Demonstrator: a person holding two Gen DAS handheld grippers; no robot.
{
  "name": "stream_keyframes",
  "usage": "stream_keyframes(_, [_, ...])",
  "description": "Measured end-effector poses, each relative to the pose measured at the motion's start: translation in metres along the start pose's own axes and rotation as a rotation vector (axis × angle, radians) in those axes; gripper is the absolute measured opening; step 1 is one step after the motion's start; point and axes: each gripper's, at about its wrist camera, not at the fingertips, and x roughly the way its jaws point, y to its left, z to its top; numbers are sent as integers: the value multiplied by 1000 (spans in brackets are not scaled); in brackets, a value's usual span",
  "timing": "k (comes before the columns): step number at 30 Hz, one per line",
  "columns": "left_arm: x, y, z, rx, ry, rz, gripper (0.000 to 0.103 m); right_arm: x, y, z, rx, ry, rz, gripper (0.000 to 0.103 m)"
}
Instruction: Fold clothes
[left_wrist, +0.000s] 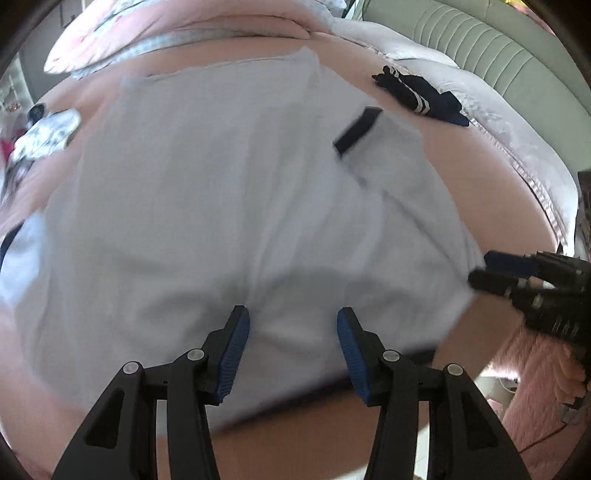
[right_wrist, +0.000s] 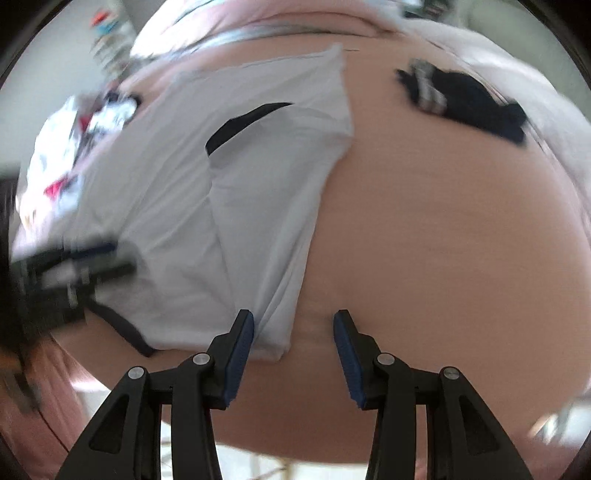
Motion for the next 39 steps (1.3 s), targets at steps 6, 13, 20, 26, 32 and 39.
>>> stream_keyframes(6, [-30, 49, -34, -183, -82, 37, 46, -14, 51, -2, -31, -144, -1, 45])
stream_keyframes(13, [-57, 81, -42, -299, -19, -73, 46, 19, 67, -4, -33, 12, 21, 45])
stream_keyframes(20, [-68, 183, -51, -537, -67, -28, 46, 5, 98, 24, -8, 3, 146, 45])
stream_keyframes(26, [-64, 258, -41, -625, -128, -29, 46, 35, 181, 68, -137, -14, 152, 45])
stream_keyframes(32, [-31, 291, -26, -664, -166, -156, 42, 64, 232, 70, -173, 32, 200, 45])
stream_keyframes(39, [-30, 307, -8, -686, -236, -155, 7, 101, 302, 64, -325, 103, 263, 45])
